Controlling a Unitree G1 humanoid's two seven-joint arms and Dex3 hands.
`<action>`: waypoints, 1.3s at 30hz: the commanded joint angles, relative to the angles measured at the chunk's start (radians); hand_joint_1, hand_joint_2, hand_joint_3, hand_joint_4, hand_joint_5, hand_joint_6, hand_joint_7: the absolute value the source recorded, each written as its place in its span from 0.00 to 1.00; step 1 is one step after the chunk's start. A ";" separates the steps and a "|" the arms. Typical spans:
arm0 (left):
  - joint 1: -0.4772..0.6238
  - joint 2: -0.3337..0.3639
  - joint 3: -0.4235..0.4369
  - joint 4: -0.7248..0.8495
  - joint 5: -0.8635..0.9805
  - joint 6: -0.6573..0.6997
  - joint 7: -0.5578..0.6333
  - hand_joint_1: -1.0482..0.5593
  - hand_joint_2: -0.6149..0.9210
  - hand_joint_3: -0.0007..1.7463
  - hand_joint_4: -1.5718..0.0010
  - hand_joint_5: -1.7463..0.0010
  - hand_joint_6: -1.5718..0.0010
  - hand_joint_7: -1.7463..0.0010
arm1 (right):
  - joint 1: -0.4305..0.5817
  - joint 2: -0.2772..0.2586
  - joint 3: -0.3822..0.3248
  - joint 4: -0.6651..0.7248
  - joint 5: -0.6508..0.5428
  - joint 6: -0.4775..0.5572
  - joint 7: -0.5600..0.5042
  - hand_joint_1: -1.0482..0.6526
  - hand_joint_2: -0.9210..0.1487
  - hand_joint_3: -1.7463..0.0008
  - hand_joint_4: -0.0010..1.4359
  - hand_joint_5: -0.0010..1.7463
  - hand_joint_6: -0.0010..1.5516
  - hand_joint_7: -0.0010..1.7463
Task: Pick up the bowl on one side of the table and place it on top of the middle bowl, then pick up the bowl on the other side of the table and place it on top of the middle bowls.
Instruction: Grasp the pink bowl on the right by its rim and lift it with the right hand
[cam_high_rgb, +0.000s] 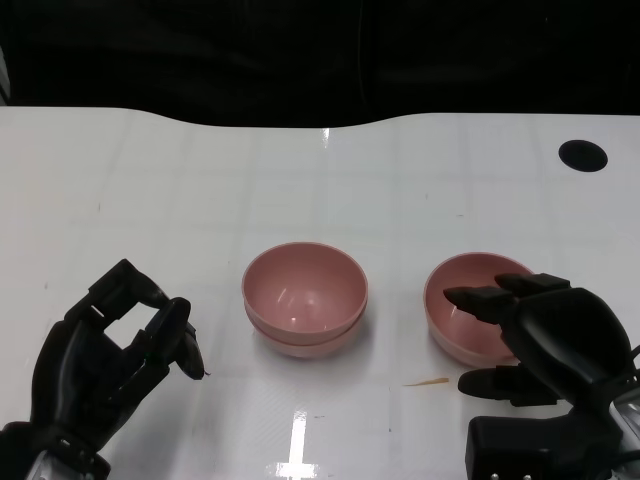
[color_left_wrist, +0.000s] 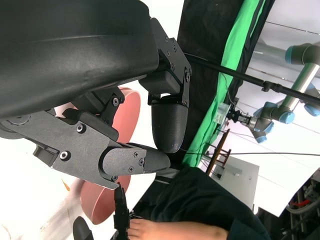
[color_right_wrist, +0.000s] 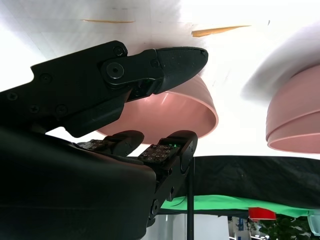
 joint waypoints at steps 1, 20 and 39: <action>-0.009 0.011 0.007 0.009 0.001 -0.013 -0.012 0.51 0.94 0.26 0.41 0.00 0.60 0.00 | -0.006 -0.012 0.004 0.022 0.019 -0.002 0.012 0.15 0.00 0.86 0.35 0.02 0.36 0.01; -0.007 0.012 0.007 0.006 0.001 -0.009 -0.007 0.51 0.95 0.25 0.42 0.00 0.59 0.00 | -0.038 0.011 0.033 0.101 0.068 -0.005 0.031 0.15 0.00 0.85 0.39 0.02 0.37 0.01; -0.009 0.011 0.008 0.013 0.009 -0.018 -0.010 0.51 0.95 0.24 0.42 0.00 0.60 0.00 | -0.065 0.032 0.032 0.202 0.154 -0.082 0.010 0.18 0.00 0.91 0.49 0.03 0.42 0.02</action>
